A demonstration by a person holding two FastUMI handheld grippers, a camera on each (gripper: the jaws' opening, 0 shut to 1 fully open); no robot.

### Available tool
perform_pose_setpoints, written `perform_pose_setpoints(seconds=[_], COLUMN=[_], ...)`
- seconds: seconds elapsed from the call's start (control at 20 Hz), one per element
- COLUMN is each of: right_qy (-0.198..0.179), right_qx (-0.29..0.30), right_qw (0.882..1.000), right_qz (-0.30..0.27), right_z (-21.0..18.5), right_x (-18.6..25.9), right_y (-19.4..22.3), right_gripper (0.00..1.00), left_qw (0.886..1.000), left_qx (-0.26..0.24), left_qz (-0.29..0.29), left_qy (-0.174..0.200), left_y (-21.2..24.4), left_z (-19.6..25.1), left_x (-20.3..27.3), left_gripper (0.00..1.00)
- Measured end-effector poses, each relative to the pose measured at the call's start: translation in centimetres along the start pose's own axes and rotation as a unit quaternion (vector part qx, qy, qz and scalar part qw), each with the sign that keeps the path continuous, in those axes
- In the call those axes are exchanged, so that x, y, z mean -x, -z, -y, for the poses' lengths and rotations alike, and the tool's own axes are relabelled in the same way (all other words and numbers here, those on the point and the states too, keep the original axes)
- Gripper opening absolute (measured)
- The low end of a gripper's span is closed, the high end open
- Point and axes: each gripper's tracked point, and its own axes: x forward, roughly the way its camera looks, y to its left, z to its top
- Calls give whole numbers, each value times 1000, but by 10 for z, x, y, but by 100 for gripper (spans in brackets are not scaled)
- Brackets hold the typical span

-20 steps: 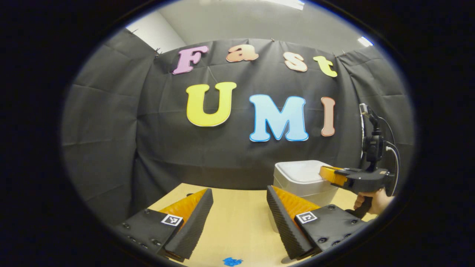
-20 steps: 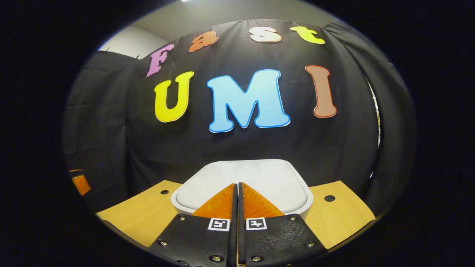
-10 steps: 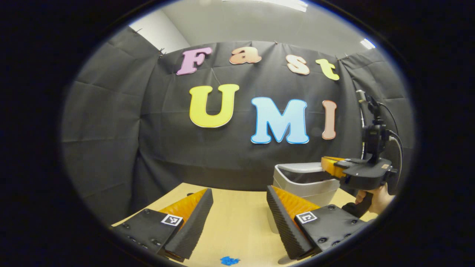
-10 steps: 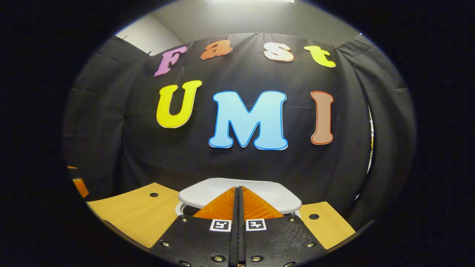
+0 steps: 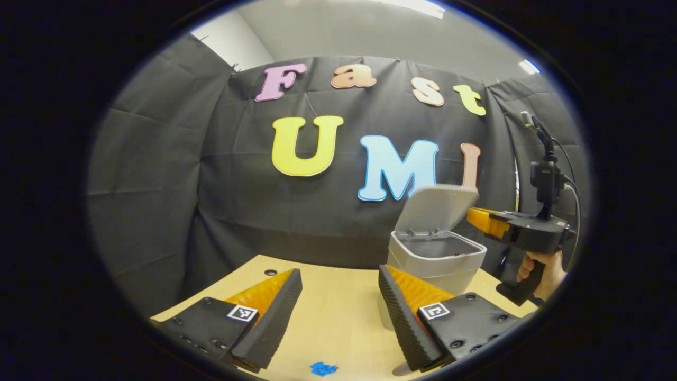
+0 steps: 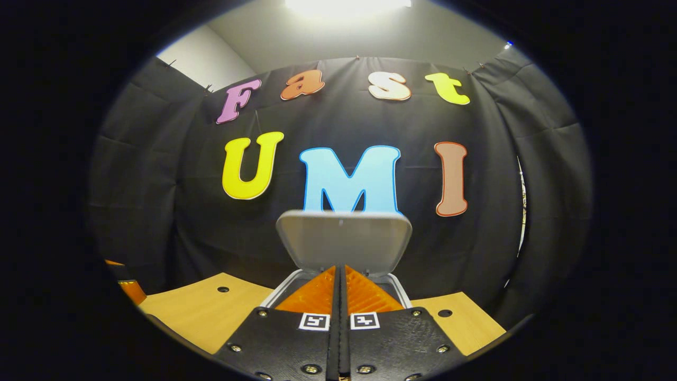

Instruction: Press the lid of the desktop garbage bin to open it, pick up the crumpled paper on the desktop and throw it into the bin, then pick up the pop can on the desktop and drop it into the bin, and finally close the garbage bin lid.

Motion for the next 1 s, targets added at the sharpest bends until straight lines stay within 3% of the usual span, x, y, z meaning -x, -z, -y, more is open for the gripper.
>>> perform_pose_setpoints(seconds=[0.7,0.85,0.9,0.95,1.0], right_qy=[19,32,36,39,43], right_qx=[-5,-13,-15,-17,-19], right_qw=[1000,999,999,999,999], right_qz=[-24,-24,-25,-24,-25], right_z=[3,7,8,9,11], right_x=[48,59,62,64,69], right_y=[19,20,21,23,23], right_gripper=[0,11,19,19,28], left_qw=[1000,999,999,999,999], left_qx=[-15,-13,-11,-11,-11], left_qz=[-17,-31,-34,-38,-46], left_qy=[14,17,18,18,17], left_y=[15,26,31,37,45], left_z=[-1,-2,-3,-4,-7], left_x=[-1,-1,2,2,3], left_gripper=[95,95,95,95,95])
